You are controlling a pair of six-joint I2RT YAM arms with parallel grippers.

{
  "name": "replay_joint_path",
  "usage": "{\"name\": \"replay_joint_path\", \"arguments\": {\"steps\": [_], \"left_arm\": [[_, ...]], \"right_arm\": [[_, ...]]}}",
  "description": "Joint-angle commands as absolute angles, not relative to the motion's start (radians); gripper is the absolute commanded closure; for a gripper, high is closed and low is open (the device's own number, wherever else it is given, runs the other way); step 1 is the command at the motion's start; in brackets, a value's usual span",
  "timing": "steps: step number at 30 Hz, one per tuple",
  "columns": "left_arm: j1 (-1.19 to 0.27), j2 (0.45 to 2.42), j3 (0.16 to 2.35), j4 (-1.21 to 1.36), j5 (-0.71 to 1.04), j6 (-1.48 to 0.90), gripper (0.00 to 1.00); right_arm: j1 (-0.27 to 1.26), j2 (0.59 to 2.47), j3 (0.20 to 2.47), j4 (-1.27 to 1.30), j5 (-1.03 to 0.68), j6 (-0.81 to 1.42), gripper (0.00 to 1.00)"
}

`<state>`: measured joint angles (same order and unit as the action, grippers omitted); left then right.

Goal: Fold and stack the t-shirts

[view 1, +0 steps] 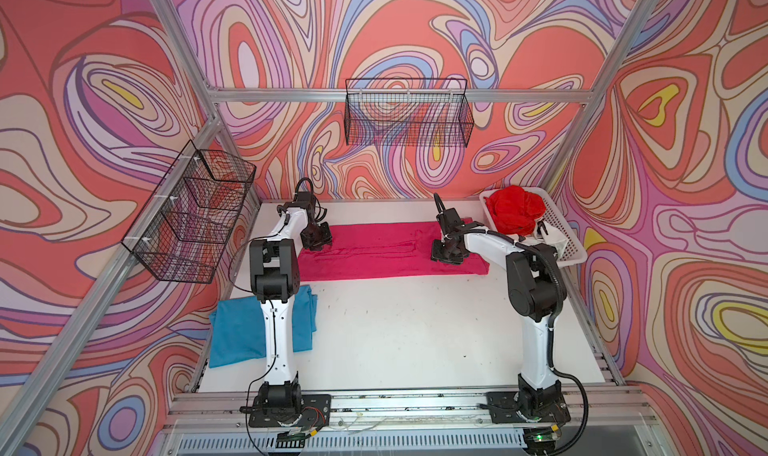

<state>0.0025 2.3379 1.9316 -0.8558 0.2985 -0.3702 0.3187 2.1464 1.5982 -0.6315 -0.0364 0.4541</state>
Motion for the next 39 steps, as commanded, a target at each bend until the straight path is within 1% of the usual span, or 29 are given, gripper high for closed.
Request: {"name": "replay_joint_path", "arguments": {"steps": [1,6,9,11,14,17,20,22,25,30,32,34,37,39], "left_arm": [[-0.038,2.328,1.77,-0.904,0.413,-0.41,0.6],[-0.093,2.204,1.587,-0.861,0.469,-0.442,0.61],[-0.136,2.137,1.493,-0.851,0.503,-0.474,0.62],[-0.17,2.076,1.391,-0.826,0.522,-0.511,0.61],[-0.242,1.983,1.214,-0.768,0.55,-0.59,0.61],[-0.34,1.906,1.076,-0.689,0.593,-0.686,0.61],[-0.436,1.871,1.031,-0.652,0.629,-0.748,0.59],[-0.48,1.844,1.032,-0.663,0.64,-0.769,0.56],[-0.506,1.769,1.051,-0.687,0.641,-0.792,0.53],[-0.511,1.7,1.18,-0.829,0.592,-0.723,0.52],[-0.509,1.705,1.232,-0.885,0.542,-0.68,0.51],[-0.495,1.718,1.25,-0.908,0.489,-0.65,0.51],[-0.464,1.747,1.246,-0.902,0.387,-0.605,0.51],[-0.439,1.784,1.233,-0.885,0.377,-0.582,0.52]], "right_arm": [[0.262,2.261,1.674,-0.601,0.014,0.422,0.43],[0.216,2.453,1.932,-0.684,0.015,0.321,0.43],[0.212,2.551,2.109,-0.735,-0.002,0.27,0.43],[0.212,2.61,2.217,-0.762,-0.02,0.257,0.43],[0.212,2.652,2.291,-0.757,-0.073,0.25,0.43],[0.219,2.622,2.264,-0.722,-0.092,0.247,0.42],[0.234,2.512,2.154,-0.672,-0.079,0.258,0.41],[0.257,2.402,2.045,-0.632,-0.04,0.275,0.4],[0.289,2.286,1.925,-0.642,0.016,0.313,0.39],[0.302,2.179,1.695,-0.598,0.053,0.399,0.4],[0.302,2.192,1.666,-0.582,0.06,0.404,0.4],[0.302,2.244,1.683,-0.585,0.071,0.39,0.4],[0.301,2.343,1.763,-0.6,0.07,0.355,0.4],[0.3,2.411,1.836,-0.602,0.037,0.323,0.4]]}}
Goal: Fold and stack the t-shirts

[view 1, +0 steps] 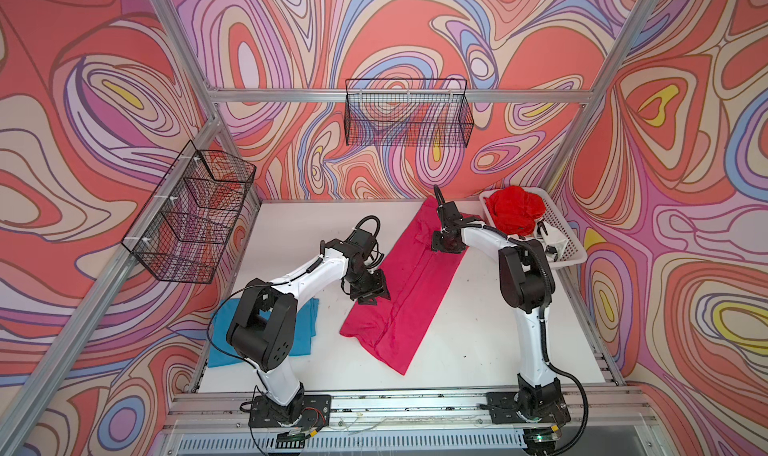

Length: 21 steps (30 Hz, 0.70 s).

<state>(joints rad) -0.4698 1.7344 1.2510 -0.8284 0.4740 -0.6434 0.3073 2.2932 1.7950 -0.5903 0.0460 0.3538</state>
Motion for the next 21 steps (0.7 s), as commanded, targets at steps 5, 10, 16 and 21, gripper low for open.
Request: {"name": "replay_joint_path", "arguments": {"steps": [5,10,16,21], "left_arm": [[-0.442,1.889,1.178,-0.848,0.399,-0.545,0.58],[-0.513,1.905,1.115,-0.821,0.465,-0.569,0.62],[-0.615,1.912,1.071,-0.784,0.557,-0.621,0.62],[-0.66,1.887,1.057,-0.755,0.621,-0.656,0.59]], "right_arm": [[0.313,2.574,2.047,-0.631,-0.07,0.222,0.41],[0.327,2.669,2.213,-0.689,-0.14,0.168,0.41],[0.345,2.622,2.17,-0.704,-0.169,0.153,0.41],[0.344,2.409,2.002,-0.673,-0.115,0.165,0.35]]}}
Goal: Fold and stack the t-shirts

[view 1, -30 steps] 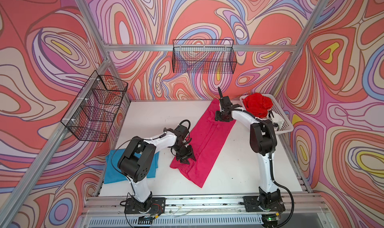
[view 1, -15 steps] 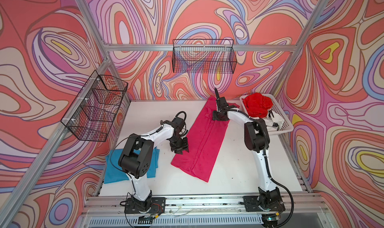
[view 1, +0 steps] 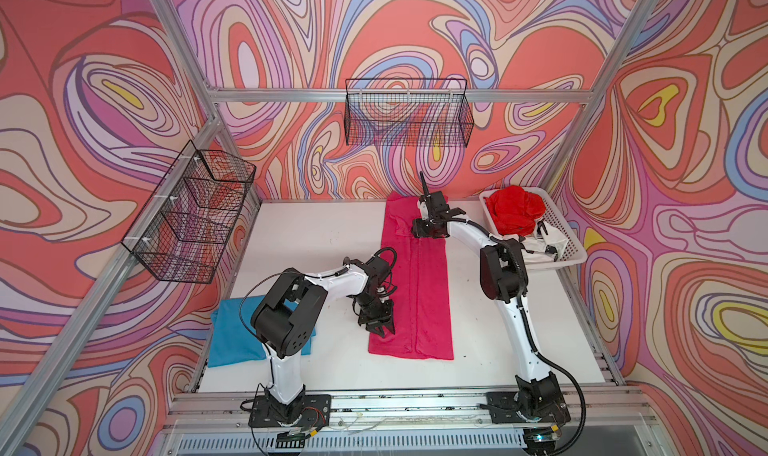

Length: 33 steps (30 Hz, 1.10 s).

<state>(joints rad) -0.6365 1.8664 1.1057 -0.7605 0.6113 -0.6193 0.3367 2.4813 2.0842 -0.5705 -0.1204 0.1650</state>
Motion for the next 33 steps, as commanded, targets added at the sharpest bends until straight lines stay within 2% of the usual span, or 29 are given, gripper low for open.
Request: {"name": "replay_joint_path", "arguments": {"steps": [1,5,9,14,19,26,33], "left_arm": [[-0.663,1.874,1.055,-0.744,0.631,-0.666,0.57],[-0.665,1.801,1.07,-0.717,0.67,-0.695,0.46],[-0.669,1.683,1.039,-0.719,0.666,-0.704,0.4],[-0.669,1.516,0.861,-0.695,0.555,-0.744,0.42],[-0.672,1.442,0.671,-0.543,0.553,-0.845,0.48],[-0.683,1.452,0.651,-0.486,0.532,-0.849,0.49],[-0.7,1.457,0.637,-0.456,0.492,-0.852,0.51]], "right_arm": [[0.344,2.368,1.985,-0.679,-0.102,0.168,0.34],[0.343,2.183,1.873,-0.721,-0.094,0.191,0.3],[0.345,1.973,1.587,-0.739,-0.138,0.271,0.3],[0.378,1.664,1.119,-0.696,-0.22,0.411,0.31],[0.476,1.422,0.819,-0.703,-0.278,0.578,0.33],[0.622,1.191,0.572,-0.729,-0.31,0.803,0.35],[0.687,1.142,0.494,-0.683,-0.334,0.89,0.4]]}}
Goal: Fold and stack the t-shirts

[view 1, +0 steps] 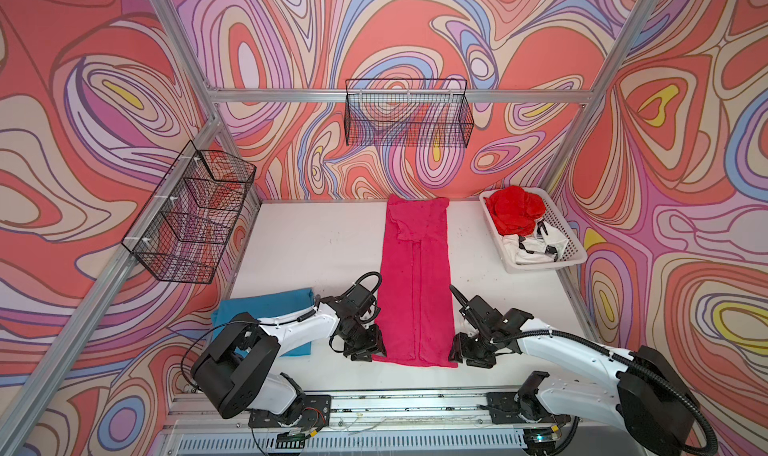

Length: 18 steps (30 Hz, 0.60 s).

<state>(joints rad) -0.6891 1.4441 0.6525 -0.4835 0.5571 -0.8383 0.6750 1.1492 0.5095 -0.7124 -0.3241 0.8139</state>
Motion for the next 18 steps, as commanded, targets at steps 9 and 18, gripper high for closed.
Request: {"name": "replay_joint_path", "arguments": {"steps": [9,18], "left_arm": [[-0.766,1.456,0.641,-0.459,0.378,-0.882,0.58],[-0.769,1.325,0.631,-0.585,0.265,-0.882,0.57]], "right_arm": [[0.689,1.181,0.493,-0.651,-0.342,0.868,0.48],[0.69,1.194,0.483,-0.634,-0.34,0.865,0.58]]}}
